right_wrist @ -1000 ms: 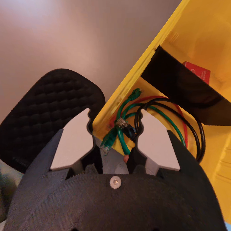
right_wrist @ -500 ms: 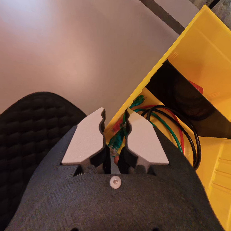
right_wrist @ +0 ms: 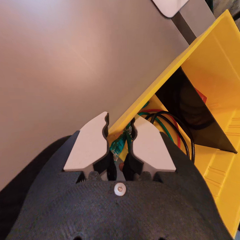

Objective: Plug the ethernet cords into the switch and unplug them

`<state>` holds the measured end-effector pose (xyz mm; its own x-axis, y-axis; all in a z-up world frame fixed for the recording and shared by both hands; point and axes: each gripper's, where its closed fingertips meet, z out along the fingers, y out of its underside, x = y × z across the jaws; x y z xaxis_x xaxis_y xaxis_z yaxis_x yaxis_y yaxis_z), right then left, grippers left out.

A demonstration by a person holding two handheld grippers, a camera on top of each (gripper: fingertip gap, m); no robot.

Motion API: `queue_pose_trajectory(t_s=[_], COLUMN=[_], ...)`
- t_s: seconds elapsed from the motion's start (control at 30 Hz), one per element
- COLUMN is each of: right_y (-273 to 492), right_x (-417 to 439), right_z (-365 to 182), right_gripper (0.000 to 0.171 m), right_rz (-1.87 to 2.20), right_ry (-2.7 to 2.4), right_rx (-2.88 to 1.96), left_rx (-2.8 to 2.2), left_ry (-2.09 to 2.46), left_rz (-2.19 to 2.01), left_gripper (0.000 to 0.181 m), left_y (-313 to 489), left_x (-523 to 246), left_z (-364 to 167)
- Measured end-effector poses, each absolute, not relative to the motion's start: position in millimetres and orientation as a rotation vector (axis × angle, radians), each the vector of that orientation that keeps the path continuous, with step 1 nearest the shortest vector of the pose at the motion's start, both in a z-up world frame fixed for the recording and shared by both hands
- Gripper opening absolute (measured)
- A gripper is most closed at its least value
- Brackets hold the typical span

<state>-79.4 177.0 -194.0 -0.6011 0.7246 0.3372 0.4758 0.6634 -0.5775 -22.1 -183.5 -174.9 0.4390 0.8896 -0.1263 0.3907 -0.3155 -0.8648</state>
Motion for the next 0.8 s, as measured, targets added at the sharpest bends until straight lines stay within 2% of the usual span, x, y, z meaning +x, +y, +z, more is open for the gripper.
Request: queue_pose_trajectory(t_s=[0.37,0.8], right_y=[71,-39], right_x=[-65,-62], right_z=[-192,-191], right_gripper=[0.033,0.033], right_rz=[0.72,0.853], right_ry=[-2.425,-2.402], right_rx=[-0.674,-0.493], left_rx=[-1.703,-1.675], left_ry=[-1.065,-1.051], left_rz=[0.797,0.812], left_gripper=[0.039,0.05], left_y=[-171,-162], left_x=[-36,-36], left_z=[-171,-169])
